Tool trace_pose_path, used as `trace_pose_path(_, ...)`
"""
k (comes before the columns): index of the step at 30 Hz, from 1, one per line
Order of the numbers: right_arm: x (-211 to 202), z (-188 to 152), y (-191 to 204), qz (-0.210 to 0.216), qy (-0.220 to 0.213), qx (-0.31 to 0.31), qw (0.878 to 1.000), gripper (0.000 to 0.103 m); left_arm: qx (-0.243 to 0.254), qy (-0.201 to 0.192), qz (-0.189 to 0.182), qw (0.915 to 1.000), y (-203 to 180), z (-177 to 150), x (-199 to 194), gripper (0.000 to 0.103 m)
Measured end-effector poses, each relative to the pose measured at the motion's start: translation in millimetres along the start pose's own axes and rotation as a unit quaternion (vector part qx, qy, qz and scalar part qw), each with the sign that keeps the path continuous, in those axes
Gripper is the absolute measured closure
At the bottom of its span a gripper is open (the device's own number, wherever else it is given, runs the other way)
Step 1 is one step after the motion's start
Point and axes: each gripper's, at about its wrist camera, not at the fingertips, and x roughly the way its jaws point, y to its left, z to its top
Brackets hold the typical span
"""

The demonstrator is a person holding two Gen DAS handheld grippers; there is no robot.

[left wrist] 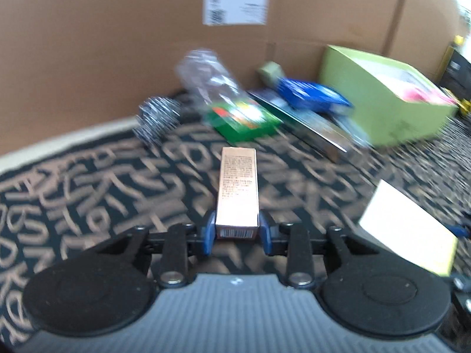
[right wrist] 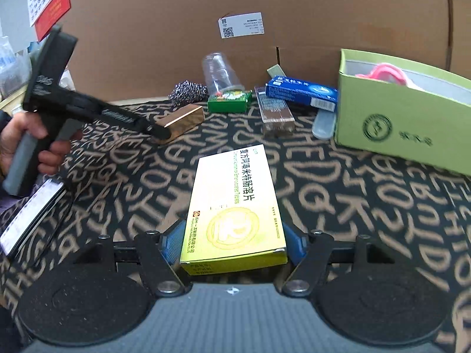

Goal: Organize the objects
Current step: 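Grasp the tan box with left tool while right grasps yellow medicine box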

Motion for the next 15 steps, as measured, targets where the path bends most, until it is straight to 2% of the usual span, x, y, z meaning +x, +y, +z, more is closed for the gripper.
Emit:
trace_pose_path(1, -2.8, -1.9, -0.2, -0.001, 0.000, -0.001, 1.000, 0.031, 0.009, 0.005, -0.003, 0.9999, -3.2, -2.3, -2.5, 0.071)
trace_pose_path(2, -3.9, -2.6, 0.6, -0.005, -0.002, -0.003, 1.000, 0.031, 0.015, 0.005, 0.002, 0.9999, -7.8, -4.1, -5.7, 0.060)
trace_pose_path(3, -3.7, -2.1, 1.1, -0.013, -0.003, -0.003, 1.000, 0.030, 0.018, 0.000, 0.009, 0.9998, -12.0, -6.3, -9.7, 0.043)
trace_pose_path(5, -1.1, 0.0, 3.1, -0.027, -0.005, -0.004, 1.000, 0.027, 0.020, -0.014, 0.030, 0.9993, -16.7, -2.9, -10.0, 0.038)
trace_pose_path(6, 0.6, 1.2, 4.8, -0.034, -0.005, -0.005, 0.999, 0.024, 0.022, -0.016, 0.035, 0.9990, -19.2, 0.1, -8.4, 0.038)
trace_pose_path(11, 3.4, 2.4, 7.3, -0.033, -0.009, -0.005, 0.999, 0.024, 0.040, -0.004, 0.034, 0.9986, -30.2, 11.1, 7.7, 0.039)
trace_pose_path(12, 3.6, 1.8, 7.5, -0.033, -0.009, -0.005, 0.999, 0.024, 0.043, 0.003, 0.034, 0.9985, -32.4, 11.7, 11.3, 0.052)
trace_pose_path(13, 3.8, 1.5, 7.5, -0.034, -0.007, -0.005, 0.999, 0.024, 0.043, 0.011, 0.030, 0.9986, -33.6, 12.1, 16.0, 0.058)
trace_pose_path(15, 5.6, 1.6, 6.9, -0.034, -0.006, -0.003, 0.999, 0.024, 0.037, 0.021, 0.025, 0.9988, -34.7, 11.7, 21.7, 0.061)
